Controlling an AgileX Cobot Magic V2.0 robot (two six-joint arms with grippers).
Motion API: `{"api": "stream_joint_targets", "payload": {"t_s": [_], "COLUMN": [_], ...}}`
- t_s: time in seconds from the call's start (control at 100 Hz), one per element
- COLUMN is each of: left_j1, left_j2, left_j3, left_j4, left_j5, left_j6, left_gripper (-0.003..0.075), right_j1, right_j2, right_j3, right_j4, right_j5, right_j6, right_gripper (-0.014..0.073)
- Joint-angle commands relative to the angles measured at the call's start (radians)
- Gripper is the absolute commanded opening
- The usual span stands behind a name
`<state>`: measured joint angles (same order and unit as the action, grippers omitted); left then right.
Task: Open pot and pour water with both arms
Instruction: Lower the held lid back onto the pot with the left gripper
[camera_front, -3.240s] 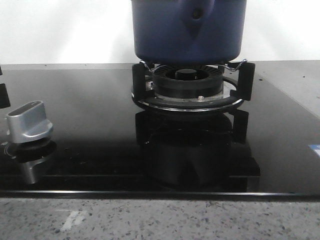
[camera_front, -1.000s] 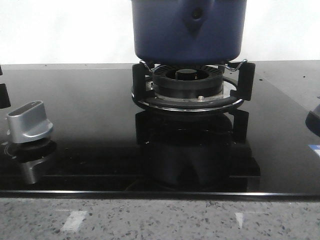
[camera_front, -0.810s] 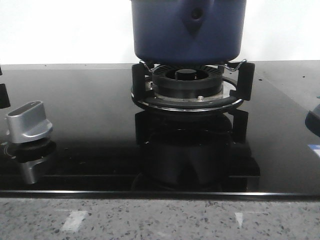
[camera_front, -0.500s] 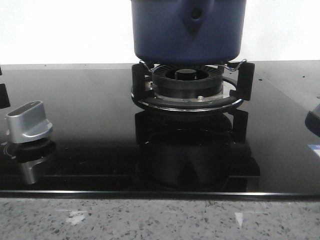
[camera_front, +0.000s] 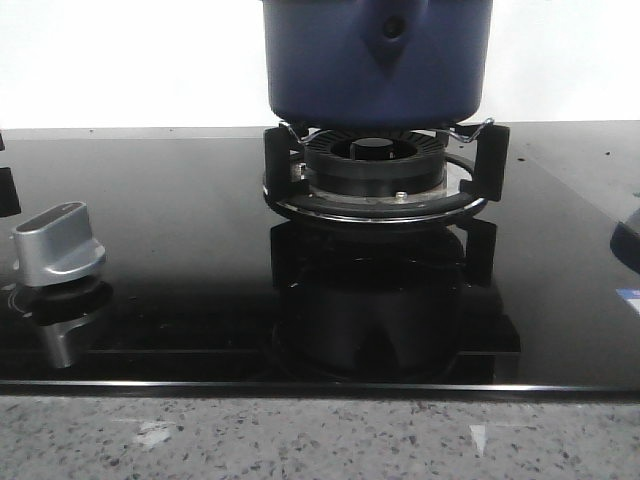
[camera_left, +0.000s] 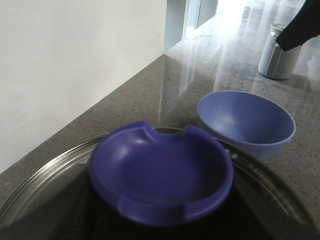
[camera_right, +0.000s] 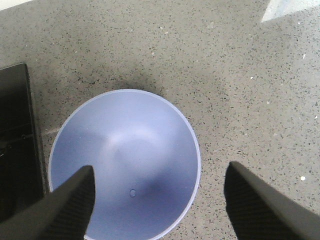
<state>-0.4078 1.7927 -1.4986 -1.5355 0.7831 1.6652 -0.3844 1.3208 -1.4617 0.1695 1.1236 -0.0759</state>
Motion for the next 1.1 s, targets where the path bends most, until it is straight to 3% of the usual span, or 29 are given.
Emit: {"api": "stream_joint_targets", "payload": {"t_s": [0.0, 0.42, 0.49, 0.61, 0.71, 0.97, 1.09], "left_j1": [-0.008, -0.008, -0.008, -0.008, 0.004, 0.114, 0.196], "left_j2": [-0.039, -0.030, -0.030, -0.030, -0.041, -0.163, -0.249], "left_j3": [-0.034, -0.034, -0.034, -0.034, -0.034, -0.034, -0.034], "left_j4": [-0.085, -0.085, -0.085, -0.085, -0.090, -0.156, -0.156], "left_j5": [0.036, 0.060, 0.060, 0.061, 0.076, 0.120, 0.135], "left_j6": [0.006, 0.006, 0.006, 0.006, 0.006, 0.006, -0.003], "left_gripper": [0.0221, 0.0249, 0.0315, 0.0501, 0.0587, 0.0589, 0.0589], "right_j1": [-0.003, -0.003, -0.003, -0.003, -0.003, -0.003, 0.000], "right_j2": [-0.033, -0.033, -0.033, -0.033, -0.033, -0.041, -0.057], "right_j3": [-0.030, -0.030, -0.030, -0.030, -0.030, -0.030, -0.030], "right_j4": [0.015, 0.019, 0.019, 0.020, 0.038, 0.077, 0.181], "right_j5": [-0.040, -0.036, -0.036, -0.034, -0.034, -0.034, -0.041], "right_j6": [-0.019, -0.019, -0.019, -0.019, -0.031, -0.033, -0.070], "right_gripper": [0.0488, 0.0488, 0.0488, 0.0488, 0.0488, 0.0488, 0.0488]}}
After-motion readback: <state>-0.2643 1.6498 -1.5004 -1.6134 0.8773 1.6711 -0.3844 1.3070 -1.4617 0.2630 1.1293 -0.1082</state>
